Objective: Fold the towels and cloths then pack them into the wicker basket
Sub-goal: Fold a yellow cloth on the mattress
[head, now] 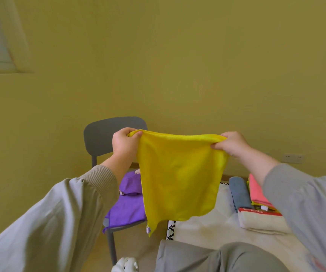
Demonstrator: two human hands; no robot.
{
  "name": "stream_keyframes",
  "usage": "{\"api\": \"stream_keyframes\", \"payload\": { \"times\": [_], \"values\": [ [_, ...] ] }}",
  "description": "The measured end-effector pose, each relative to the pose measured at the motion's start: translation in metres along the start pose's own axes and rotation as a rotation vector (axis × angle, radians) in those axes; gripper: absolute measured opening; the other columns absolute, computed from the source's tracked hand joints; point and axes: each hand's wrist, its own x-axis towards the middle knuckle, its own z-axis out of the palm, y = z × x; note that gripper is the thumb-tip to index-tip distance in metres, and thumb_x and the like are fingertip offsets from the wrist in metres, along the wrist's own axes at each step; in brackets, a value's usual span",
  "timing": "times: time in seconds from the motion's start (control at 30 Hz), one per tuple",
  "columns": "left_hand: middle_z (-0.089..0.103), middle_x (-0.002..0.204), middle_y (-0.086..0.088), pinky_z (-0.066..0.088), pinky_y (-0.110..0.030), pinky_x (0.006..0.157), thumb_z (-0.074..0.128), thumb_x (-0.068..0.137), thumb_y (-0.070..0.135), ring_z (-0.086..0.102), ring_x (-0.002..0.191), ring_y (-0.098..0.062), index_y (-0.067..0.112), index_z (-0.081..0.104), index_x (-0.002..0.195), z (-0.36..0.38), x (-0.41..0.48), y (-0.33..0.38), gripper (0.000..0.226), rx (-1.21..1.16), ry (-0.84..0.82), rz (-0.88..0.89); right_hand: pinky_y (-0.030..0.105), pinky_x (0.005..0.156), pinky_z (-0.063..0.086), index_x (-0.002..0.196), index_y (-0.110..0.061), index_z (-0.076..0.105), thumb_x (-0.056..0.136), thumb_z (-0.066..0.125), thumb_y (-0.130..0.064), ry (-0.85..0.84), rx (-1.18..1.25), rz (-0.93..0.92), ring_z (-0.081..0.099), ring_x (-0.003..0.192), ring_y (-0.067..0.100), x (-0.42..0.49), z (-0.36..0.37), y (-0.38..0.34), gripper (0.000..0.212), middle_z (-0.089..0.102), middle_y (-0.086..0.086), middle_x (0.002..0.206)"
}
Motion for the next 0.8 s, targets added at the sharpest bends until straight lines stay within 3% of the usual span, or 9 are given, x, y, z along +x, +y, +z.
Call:
{"api": "stream_keyframes", "payload": {
  "times": [0.07, 0.13, 0.27, 0.5, 0.63, 0.73, 0.8],
  "values": [
    [0.059, 0.092, 0.002, 0.050, -0.036, 0.086, 0.064, 0.090, 0.026, 0.057, 0.097, -0.022, 0.019, 0.066, 0.095, -0.001, 0.001, -0.003, 0.008, -0.021, 0.000, -0.042, 0.031, 0.072, 0.045, 0.075, -0.008, 0.062, 0.077, 0.069, 0.005, -0.041, 0.372, 0.068, 0.058, 0.074, 0.023, -0.001, 0.001, 0.001, 0.015, 0.064, 0.013, 0.078],
    [0.059, 0.095, 0.000, 0.050, -0.036, 0.084, 0.065, 0.090, 0.028, 0.056, 0.096, -0.022, 0.020, 0.065, 0.095, -0.003, 0.002, -0.008, 0.010, -0.040, 0.005, -0.070, 0.035, 0.071, 0.053, 0.080, -0.007, 0.062, 0.080, 0.064, 0.009, -0.107, 0.641, 0.119, 0.065, 0.063, 0.020, -0.001, 0.000, 0.001, 0.016, 0.070, 0.007, 0.070],
    [0.058, 0.091, 0.000, 0.053, -0.042, 0.085, 0.066, 0.087, 0.037, 0.057, 0.095, -0.024, 0.019, 0.063, 0.095, -0.004, 0.003, -0.016, 0.020, -0.056, 0.008, -0.104, 0.037, 0.066, 0.058, 0.091, -0.005, 0.062, 0.087, 0.061, -0.006, -0.218, 0.828, 0.145, 0.070, 0.061, 0.015, -0.002, -0.004, 0.003, 0.004, 0.072, 0.005, 0.068],
    [0.062, 0.085, -0.002, 0.052, -0.043, 0.091, 0.067, 0.087, 0.033, 0.061, 0.096, -0.027, 0.021, 0.061, 0.081, 0.007, 0.000, -0.013, 0.014, -0.154, -0.127, -0.180, 0.032, 0.050, 0.057, 0.095, -0.005, 0.060, 0.094, 0.053, -0.022, -0.316, 0.787, 0.316, 0.069, 0.058, 0.019, -0.003, -0.011, 0.015, 0.018, 0.071, 0.010, 0.068],
    [0.060, 0.082, -0.002, 0.051, -0.038, 0.086, 0.065, 0.090, 0.031, 0.059, 0.091, -0.025, 0.017, 0.061, 0.083, 0.022, 0.001, -0.016, 0.016, -0.177, -0.179, -0.228, 0.032, 0.061, 0.054, 0.091, -0.007, 0.061, 0.096, 0.050, -0.024, -0.333, 0.742, 0.383, 0.068, 0.055, 0.018, 0.002, -0.014, 0.027, 0.021, 0.070, 0.008, 0.065],
    [0.052, 0.072, -0.003, 0.045, -0.030, 0.067, 0.059, 0.094, 0.031, 0.051, 0.078, -0.021, 0.015, 0.060, 0.084, 0.039, 0.007, -0.028, 0.019, 0.012, -0.171, -0.141, 0.030, 0.060, 0.051, 0.083, -0.004, 0.060, 0.096, 0.052, -0.013, -0.199, 0.628, 0.320, 0.065, 0.054, 0.017, 0.017, -0.010, 0.045, 0.018, 0.068, 0.005, 0.058],
    [0.052, 0.076, -0.007, 0.044, -0.030, 0.064, 0.056, 0.095, 0.031, 0.049, 0.075, -0.022, 0.012, 0.064, 0.091, 0.049, 0.014, -0.038, 0.021, 0.145, -0.185, -0.051, 0.027, 0.059, 0.045, 0.077, 0.000, 0.061, 0.092, 0.057, -0.009, -0.021, 0.399, 0.187, 0.059, 0.060, 0.019, 0.032, -0.005, 0.062, 0.019, 0.064, 0.003, 0.057]
  ]
}}
